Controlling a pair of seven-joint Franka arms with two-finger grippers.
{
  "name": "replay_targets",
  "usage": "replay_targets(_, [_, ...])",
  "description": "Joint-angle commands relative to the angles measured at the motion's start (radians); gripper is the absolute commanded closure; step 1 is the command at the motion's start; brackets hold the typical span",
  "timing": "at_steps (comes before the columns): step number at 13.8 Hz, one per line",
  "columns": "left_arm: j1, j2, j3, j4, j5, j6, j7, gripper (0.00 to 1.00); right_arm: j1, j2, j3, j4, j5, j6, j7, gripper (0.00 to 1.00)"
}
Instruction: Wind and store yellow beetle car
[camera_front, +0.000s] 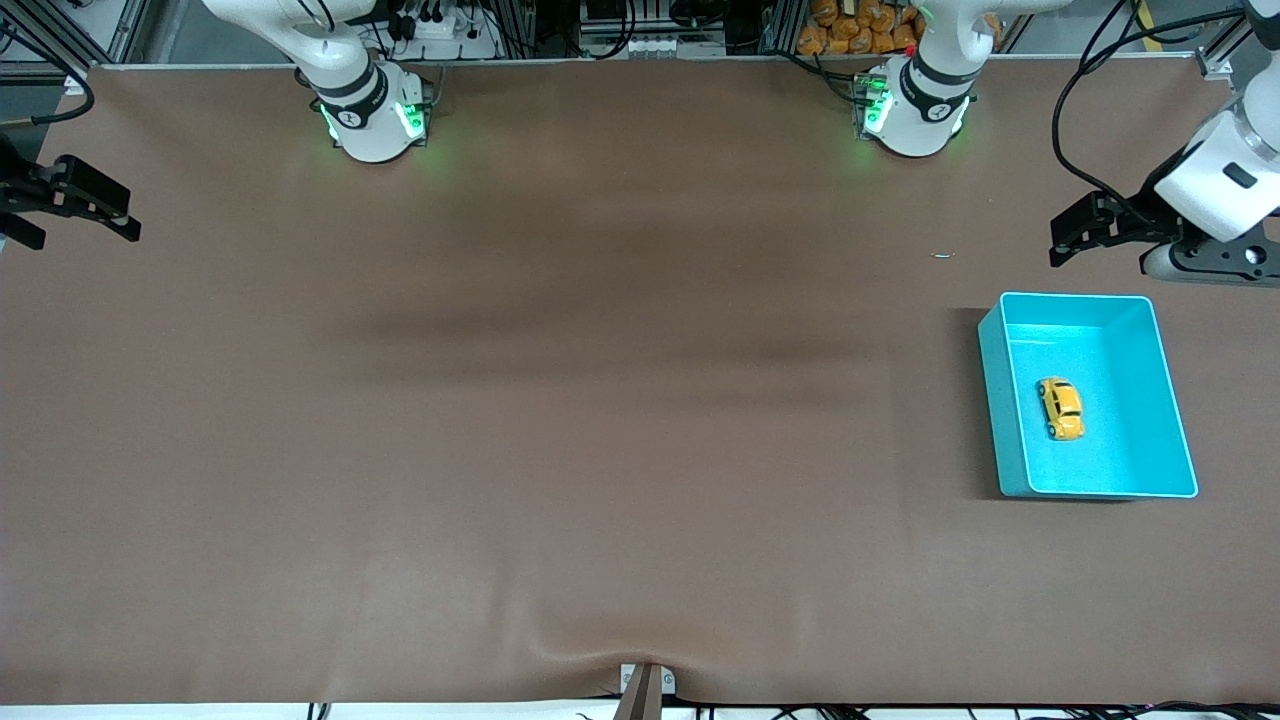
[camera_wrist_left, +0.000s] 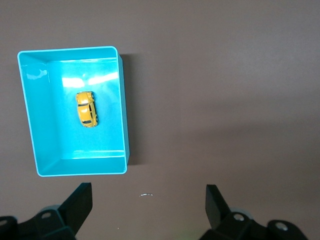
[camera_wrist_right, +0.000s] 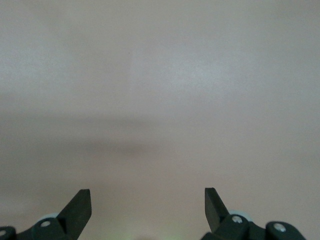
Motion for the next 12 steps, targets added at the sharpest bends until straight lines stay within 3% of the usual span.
replay_targets(1, [-0.007, -0.012, 0.006, 0.005, 0.024, -0.019, -0.006, 0.00, -0.012, -0.010, 0.006, -0.009, 0.014, -0.013, 0.017, 0.00])
replay_targets(3, [-0.078, -0.012, 0.072, 0.005, 0.024, -0.021, -0.021, 0.00, -0.014, -0.009, 0.006, -0.010, 0.014, -0.013, 0.017, 0.00])
replay_targets(12, [-0.061, -0.010, 0.077, 0.028, 0.019, -0.012, -0.005, 0.00, -0.020, -0.001, 0.006, -0.015, 0.014, -0.011, 0.016, 0.00])
